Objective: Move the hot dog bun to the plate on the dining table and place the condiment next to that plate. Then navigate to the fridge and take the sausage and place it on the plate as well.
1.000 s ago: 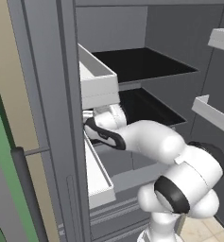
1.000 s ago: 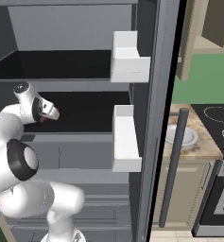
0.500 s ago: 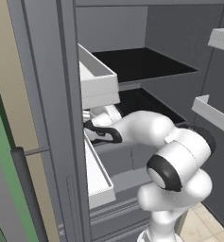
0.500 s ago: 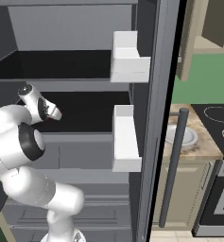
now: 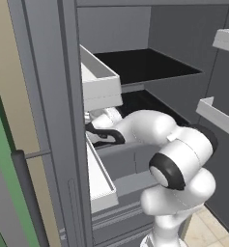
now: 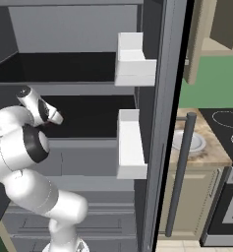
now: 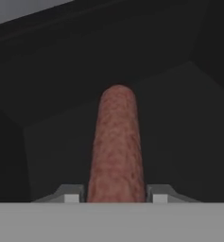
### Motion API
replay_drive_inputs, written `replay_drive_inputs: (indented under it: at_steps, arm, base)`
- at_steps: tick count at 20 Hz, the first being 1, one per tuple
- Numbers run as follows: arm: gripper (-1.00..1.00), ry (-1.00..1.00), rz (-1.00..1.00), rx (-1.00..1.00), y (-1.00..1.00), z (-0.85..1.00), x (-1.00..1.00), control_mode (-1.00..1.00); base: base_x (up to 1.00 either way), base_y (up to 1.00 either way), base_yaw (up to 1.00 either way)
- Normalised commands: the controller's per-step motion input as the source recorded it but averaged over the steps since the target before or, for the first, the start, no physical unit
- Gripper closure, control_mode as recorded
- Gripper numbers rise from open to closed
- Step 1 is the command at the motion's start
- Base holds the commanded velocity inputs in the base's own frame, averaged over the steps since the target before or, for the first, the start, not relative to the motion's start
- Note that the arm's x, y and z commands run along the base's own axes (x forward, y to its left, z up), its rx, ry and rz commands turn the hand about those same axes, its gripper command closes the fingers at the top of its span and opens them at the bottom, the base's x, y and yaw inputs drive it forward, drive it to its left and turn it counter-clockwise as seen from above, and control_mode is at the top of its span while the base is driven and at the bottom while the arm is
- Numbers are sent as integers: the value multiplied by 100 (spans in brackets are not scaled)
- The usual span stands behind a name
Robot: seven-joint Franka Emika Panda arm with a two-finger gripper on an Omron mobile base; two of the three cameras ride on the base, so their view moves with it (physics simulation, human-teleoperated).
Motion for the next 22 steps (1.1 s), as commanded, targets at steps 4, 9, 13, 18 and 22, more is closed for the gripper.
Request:
replay_drive_inputs:
  at_steps: [4,9,13,18,22]
  arm:
    - [100,-2,0,0,-37,-19,-32,-100]
    - [100,-7,4,0,-60,-6,-90,-100]
    - [100,-2,7,12,-56,46,-100,-100]
    - [100,6,8,15,-42,89,-100,-100]
    - [100,10,4,4,-18,93,-100,-100]
  base:
    - [0,0,0]
    - [0,0,0]
    - [0,0,0]
    - [0,0,0]
    - [0,0,0]
